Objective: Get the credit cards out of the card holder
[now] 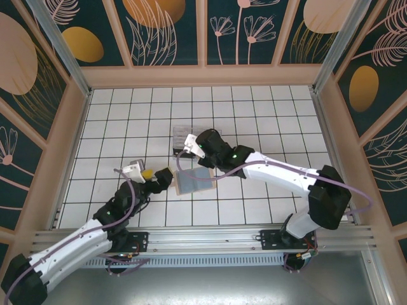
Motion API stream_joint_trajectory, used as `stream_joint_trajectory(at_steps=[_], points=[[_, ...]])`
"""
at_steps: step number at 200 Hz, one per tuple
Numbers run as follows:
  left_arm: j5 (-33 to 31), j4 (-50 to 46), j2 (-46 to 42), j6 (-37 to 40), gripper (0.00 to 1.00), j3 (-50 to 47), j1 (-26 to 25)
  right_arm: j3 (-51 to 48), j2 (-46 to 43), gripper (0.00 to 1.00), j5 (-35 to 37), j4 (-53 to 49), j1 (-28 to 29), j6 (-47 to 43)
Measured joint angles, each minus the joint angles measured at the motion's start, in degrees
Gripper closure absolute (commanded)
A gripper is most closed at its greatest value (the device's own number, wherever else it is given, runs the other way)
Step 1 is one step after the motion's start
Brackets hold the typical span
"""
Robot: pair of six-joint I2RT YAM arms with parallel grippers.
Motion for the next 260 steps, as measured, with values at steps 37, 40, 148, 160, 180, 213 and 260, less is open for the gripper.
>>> stream_joint_trajectory(at_steps=[37, 40, 148, 160, 180, 213, 260], points=[[-1.7, -2.73, -8.52, -0.42, 0.01, -2.19, 0.0, 0.15, 3.56, 1.0, 3.34, 0.46, -0.5, -12.2], [-1.77, -2.89, -8.83, -0.42, 0.01, -2.29, 0.0, 0.17, 3.85, 1.0, 3.45, 0.55, -0.66, -13.07], [-2.29, -3.85, -6.54, -0.63, 0.01, -2.89, 0.0, 3.72, 9.49, 1.0, 3.26, 3.67, -6.08, -23.56], [-2.32, -3.85, -6.4, -0.63, 0.02, -2.89, 0.0, 3.72, 9.68, 1.0, 3.19, 3.65, -6.38, -23.56], [-2.29, -3.85, -6.34, -0.63, 0.01, -2.89, 0.0, 3.72, 9.88, 1.0, 2.86, 3.65, -6.82, -23.56], [-2.32, -3.85, -6.32, -0.66, 0.01, -2.89, 0.0, 3.72, 10.71, 1.0, 2.78, 4.07, -7.15, -23.54], [-2.32, -3.82, -6.32, -0.66, 0.01, -2.89, 0.0, 4.39, 13.57, 1.0, 2.62, 4.59, -7.17, -22.91]])
